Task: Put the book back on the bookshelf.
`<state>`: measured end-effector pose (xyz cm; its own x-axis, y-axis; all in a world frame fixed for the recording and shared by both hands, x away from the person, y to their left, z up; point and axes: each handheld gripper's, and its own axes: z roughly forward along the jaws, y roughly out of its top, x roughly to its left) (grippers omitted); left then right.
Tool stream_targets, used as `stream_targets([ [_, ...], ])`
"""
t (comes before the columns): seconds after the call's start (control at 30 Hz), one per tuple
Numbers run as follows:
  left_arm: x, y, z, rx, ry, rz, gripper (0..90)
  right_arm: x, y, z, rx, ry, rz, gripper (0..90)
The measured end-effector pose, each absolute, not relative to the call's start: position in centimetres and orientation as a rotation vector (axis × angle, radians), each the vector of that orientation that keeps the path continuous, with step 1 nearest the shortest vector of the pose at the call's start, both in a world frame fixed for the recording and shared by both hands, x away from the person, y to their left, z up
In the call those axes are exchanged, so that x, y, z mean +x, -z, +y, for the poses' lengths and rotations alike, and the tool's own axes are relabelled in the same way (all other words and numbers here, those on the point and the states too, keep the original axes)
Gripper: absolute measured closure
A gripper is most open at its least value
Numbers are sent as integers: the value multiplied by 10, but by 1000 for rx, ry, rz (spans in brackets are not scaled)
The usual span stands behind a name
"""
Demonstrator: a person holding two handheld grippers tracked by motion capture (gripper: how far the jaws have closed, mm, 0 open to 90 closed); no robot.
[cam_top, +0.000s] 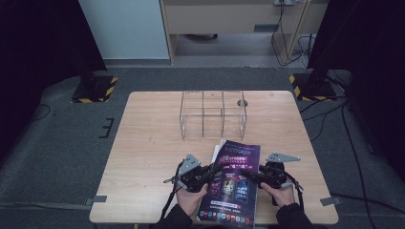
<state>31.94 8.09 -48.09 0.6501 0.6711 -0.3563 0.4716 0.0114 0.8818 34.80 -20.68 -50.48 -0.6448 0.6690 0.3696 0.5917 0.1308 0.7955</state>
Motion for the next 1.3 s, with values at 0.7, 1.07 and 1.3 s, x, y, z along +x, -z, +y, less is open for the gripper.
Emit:
stream_targets([
  [0.7, 324, 479, 87, 1627, -240, 974, 831, 348, 482, -205, 1268, -1530, 2318, 701],
  [1.07, 326, 471, 93, 1600, -269, 993, 825, 353, 463, -201, 1212, -1578, 2280, 748],
  [1.3, 330, 473, 97, 1610, -268, 1022, 811, 353, 458, -197, 1224, -1577, 2283, 760],
])
